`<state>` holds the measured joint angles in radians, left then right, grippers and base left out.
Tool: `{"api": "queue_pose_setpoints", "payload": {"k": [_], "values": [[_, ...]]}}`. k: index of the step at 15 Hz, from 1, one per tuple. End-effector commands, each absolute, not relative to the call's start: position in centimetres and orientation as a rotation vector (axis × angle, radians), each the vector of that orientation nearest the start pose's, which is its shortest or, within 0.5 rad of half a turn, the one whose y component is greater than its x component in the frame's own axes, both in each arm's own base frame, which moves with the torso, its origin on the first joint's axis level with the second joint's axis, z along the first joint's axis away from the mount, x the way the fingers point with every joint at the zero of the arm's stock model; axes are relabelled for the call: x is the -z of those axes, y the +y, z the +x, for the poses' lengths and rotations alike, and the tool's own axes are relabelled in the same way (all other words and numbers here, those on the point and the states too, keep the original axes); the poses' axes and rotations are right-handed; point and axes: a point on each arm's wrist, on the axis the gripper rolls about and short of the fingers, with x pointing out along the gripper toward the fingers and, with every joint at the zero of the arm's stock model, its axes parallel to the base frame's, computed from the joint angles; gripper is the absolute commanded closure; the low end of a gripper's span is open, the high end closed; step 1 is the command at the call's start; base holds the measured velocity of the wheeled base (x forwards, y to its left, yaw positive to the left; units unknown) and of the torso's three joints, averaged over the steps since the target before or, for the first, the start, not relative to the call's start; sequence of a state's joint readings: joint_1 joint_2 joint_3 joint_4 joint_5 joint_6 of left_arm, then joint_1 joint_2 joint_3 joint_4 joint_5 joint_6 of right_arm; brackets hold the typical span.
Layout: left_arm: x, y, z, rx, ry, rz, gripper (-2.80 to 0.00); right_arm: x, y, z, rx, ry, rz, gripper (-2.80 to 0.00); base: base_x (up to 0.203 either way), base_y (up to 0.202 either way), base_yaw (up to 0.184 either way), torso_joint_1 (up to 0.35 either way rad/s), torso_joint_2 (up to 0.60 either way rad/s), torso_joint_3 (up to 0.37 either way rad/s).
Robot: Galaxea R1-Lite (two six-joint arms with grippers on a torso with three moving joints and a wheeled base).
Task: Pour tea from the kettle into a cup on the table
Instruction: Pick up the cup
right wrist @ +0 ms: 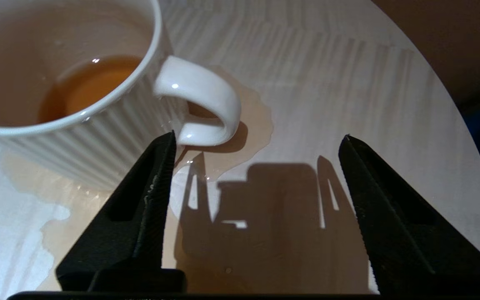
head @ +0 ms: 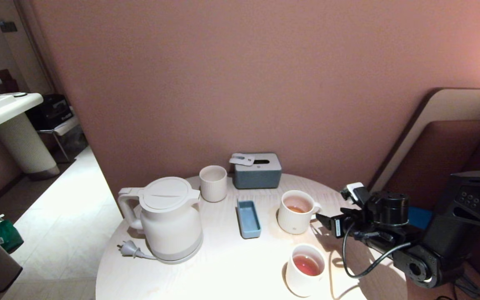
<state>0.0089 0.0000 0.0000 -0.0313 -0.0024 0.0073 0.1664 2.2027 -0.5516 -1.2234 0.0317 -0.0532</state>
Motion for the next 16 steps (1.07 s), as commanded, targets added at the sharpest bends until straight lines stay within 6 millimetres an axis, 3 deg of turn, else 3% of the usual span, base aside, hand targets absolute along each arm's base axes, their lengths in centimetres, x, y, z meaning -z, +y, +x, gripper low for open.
{"api": "queue_pose_setpoints", "payload": {"k": [1, 4, 16], "values": [[-7.9, 0.0, -2.3, -0.006, -0.032, 0.008, 0.0, -1.6, 5.6, 33.0, -0.206, 0.422, -0.08, -2.8, 0.0, 0.0, 0.0, 0.0, 0.0, 0.0], [-7.9, 0.0, -2.3, -0.006, -0.031, 0.008, 0.0, -0.9, 5.6, 33.5, -0.175, 0.426, -0.087, -2.8, 0.0, 0.0, 0.0, 0.0, 0.0, 0.0], [-7.9, 0.0, -2.3, -0.006, -0.032, 0.008, 0.0, -1.1, 5.8, 35.8, -0.115, 0.367, -0.062, -2.8, 0.0, 0.0, 0.0, 0.0, 0.0, 0.0]]}}
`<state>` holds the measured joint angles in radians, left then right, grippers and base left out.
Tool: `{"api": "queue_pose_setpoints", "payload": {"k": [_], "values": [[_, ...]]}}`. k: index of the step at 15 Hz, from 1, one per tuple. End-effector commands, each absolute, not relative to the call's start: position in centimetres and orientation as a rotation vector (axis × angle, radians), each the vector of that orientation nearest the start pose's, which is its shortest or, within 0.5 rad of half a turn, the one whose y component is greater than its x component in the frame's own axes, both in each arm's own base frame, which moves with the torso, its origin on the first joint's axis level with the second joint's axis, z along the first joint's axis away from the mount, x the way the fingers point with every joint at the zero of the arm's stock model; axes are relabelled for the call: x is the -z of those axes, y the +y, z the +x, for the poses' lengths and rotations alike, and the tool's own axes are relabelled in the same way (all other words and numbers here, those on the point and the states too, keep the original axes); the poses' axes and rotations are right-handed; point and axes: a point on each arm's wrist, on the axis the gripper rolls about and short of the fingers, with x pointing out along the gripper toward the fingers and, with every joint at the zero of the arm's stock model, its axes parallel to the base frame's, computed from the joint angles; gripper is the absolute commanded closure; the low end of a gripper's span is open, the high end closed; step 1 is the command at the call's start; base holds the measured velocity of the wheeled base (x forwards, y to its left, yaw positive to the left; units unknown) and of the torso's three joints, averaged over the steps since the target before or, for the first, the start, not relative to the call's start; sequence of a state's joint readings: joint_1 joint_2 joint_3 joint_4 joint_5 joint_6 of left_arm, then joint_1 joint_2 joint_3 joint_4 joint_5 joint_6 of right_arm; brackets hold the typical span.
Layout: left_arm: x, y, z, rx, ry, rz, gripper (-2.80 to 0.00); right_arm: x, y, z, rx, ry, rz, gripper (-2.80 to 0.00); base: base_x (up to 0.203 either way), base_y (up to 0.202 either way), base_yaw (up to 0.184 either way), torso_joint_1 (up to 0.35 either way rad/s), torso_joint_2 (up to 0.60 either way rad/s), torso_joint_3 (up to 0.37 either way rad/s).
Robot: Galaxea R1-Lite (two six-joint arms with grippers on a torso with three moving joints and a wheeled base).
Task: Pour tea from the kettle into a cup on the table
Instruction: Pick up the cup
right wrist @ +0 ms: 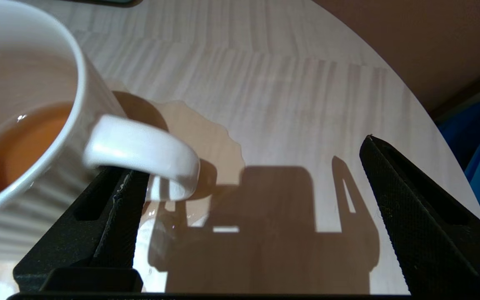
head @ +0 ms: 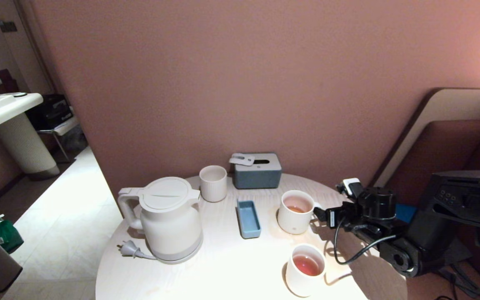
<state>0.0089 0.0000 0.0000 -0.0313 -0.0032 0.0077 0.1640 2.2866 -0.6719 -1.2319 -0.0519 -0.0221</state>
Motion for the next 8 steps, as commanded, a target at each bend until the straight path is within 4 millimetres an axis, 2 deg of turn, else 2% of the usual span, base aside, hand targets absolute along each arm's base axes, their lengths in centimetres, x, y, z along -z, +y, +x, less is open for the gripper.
{"api": "queue_pose_setpoints", "payload": {"k": [1, 8], "values": [[-7.9, 0.0, -2.3, -0.006, -0.031, 0.008, 0.0, -1.0, 5.8, 35.9, -0.115, 0.366, -0.061, -2.8, 0.0, 0.0, 0.0, 0.0, 0.0, 0.0], [-7.9, 0.0, -2.3, -0.006, -0.031, 0.008, 0.0, -0.2, 6.0, 37.2, -0.114, 0.359, -0.065, -2.8, 0.0, 0.0, 0.0, 0.0, 0.0, 0.0]]}}
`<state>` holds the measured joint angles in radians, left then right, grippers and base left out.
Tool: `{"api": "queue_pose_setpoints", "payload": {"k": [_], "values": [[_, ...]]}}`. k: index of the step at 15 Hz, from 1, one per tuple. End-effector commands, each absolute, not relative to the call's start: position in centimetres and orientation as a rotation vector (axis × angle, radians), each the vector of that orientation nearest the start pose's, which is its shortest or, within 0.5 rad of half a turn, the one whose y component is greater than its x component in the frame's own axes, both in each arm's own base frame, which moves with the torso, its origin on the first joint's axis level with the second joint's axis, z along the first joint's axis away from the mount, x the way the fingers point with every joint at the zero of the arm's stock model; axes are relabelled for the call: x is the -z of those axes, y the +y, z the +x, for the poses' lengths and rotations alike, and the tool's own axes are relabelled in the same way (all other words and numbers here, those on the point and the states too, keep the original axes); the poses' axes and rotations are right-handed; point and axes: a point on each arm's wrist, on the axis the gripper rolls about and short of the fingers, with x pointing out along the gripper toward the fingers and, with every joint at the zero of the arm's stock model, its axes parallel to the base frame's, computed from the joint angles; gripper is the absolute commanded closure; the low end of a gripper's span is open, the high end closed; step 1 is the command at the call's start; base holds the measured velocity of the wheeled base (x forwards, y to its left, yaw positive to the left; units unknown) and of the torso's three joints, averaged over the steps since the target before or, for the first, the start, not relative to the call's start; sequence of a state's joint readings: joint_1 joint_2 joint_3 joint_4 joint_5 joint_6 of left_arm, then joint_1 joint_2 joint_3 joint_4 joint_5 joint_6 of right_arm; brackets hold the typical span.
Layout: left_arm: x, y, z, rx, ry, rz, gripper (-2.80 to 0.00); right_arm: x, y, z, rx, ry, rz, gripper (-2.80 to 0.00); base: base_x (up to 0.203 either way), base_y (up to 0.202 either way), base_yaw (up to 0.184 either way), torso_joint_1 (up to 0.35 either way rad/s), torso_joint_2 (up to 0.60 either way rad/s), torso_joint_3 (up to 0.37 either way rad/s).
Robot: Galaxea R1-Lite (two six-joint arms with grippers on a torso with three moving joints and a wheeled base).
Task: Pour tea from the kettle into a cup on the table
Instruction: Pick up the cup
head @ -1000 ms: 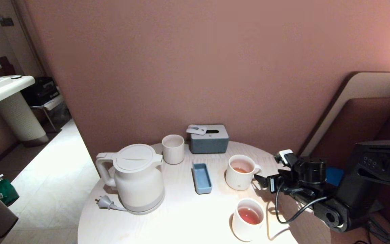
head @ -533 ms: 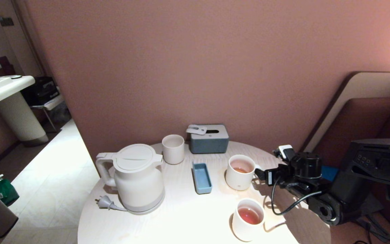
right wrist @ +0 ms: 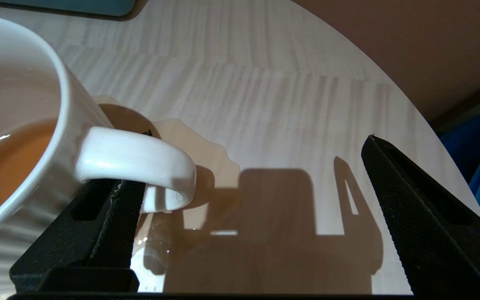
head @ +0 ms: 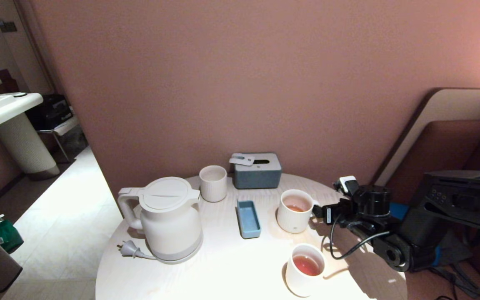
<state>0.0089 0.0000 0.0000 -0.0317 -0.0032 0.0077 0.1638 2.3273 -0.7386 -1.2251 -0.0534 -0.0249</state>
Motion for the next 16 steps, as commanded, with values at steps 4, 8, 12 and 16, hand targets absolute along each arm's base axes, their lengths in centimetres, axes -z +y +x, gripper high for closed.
{"api": "queue_pose_setpoints", "payload": {"k": [4, 8, 12, 16], "values": [[-7.9, 0.0, -2.3, -0.006, -0.032, 0.008, 0.0, -0.1, 6.1, 37.7, -0.114, 0.351, -0.067, -2.8, 0.0, 0.0, 0.0, 0.0, 0.0, 0.0], [-7.9, 0.0, -2.3, -0.006, -0.031, 0.008, 0.0, 0.4, 6.2, 38.2, -0.109, 0.349, -0.072, -2.8, 0.0, 0.0, 0.0, 0.0, 0.0, 0.0], [-7.9, 0.0, -2.3, -0.006, -0.032, 0.008, 0.0, 0.7, 6.4, 38.6, -0.105, 0.343, -0.076, -2.8, 0.0, 0.0, 0.0, 0.0, 0.0, 0.0], [-7.9, 0.0, -2.3, -0.005, -0.032, 0.008, 0.0, 0.8, 6.4, 38.8, -0.106, 0.339, -0.083, -2.8, 0.0, 0.0, 0.0, 0.0, 0.0, 0.0]]}}
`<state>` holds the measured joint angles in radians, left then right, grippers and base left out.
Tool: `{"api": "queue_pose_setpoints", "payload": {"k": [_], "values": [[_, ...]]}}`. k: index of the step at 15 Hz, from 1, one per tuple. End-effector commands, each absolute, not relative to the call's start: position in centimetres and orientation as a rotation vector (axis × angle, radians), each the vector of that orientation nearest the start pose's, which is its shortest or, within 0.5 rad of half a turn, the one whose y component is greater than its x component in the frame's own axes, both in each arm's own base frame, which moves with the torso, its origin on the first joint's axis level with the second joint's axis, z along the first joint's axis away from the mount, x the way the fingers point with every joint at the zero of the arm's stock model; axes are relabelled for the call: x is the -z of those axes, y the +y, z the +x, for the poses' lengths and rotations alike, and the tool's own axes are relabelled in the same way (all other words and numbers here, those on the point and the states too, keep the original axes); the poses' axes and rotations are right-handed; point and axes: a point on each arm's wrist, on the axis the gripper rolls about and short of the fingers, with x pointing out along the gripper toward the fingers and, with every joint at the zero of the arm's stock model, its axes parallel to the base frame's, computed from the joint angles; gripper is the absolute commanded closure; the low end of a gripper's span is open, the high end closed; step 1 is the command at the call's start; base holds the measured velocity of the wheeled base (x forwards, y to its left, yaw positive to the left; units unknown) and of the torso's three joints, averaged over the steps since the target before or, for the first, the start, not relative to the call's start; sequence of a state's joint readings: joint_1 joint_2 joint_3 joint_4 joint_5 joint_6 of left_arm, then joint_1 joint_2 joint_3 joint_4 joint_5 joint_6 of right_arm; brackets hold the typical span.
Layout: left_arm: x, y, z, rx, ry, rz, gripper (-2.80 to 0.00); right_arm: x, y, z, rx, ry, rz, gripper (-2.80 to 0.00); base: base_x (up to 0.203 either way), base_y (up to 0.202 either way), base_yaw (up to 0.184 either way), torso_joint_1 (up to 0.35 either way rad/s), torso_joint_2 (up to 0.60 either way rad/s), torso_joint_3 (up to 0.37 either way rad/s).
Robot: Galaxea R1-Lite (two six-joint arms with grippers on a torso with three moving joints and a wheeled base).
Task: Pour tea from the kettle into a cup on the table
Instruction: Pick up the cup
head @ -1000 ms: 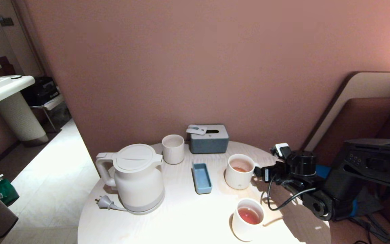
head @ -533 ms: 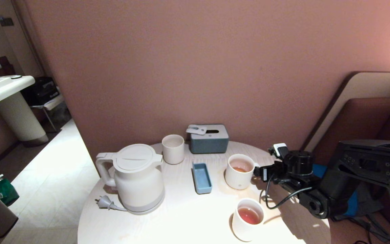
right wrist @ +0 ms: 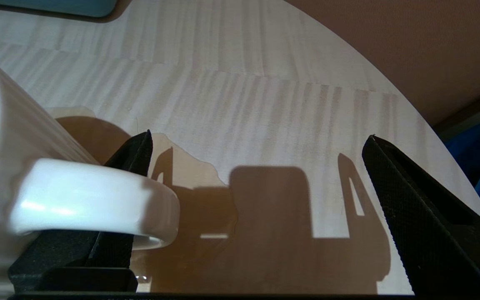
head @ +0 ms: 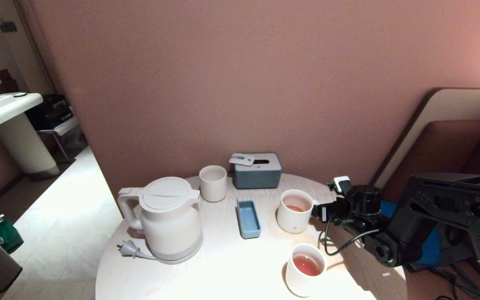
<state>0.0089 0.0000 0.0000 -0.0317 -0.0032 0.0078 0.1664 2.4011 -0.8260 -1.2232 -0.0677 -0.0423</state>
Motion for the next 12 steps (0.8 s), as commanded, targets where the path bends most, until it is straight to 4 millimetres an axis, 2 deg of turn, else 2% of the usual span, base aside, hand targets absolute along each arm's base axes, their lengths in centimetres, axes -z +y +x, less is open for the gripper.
{"api": "queue_pose_setpoints", "payload": {"k": [1, 12], "values": [[-7.88, -0.03, -2.29, -0.006, -0.032, 0.008, 0.0, 0.88, 6.41, 38.91, -0.106, 0.339, -0.083, -2.8, 0.0, 0.0, 0.0, 0.0, 0.0, 0.0], [-7.88, -0.03, -2.27, -0.006, -0.031, 0.008, 0.0, 1.15, 6.53, 39.64, -0.109, 0.324, -0.112, -2.8, 0.0, 0.0, 0.0, 0.0, 0.0, 0.0]]}}
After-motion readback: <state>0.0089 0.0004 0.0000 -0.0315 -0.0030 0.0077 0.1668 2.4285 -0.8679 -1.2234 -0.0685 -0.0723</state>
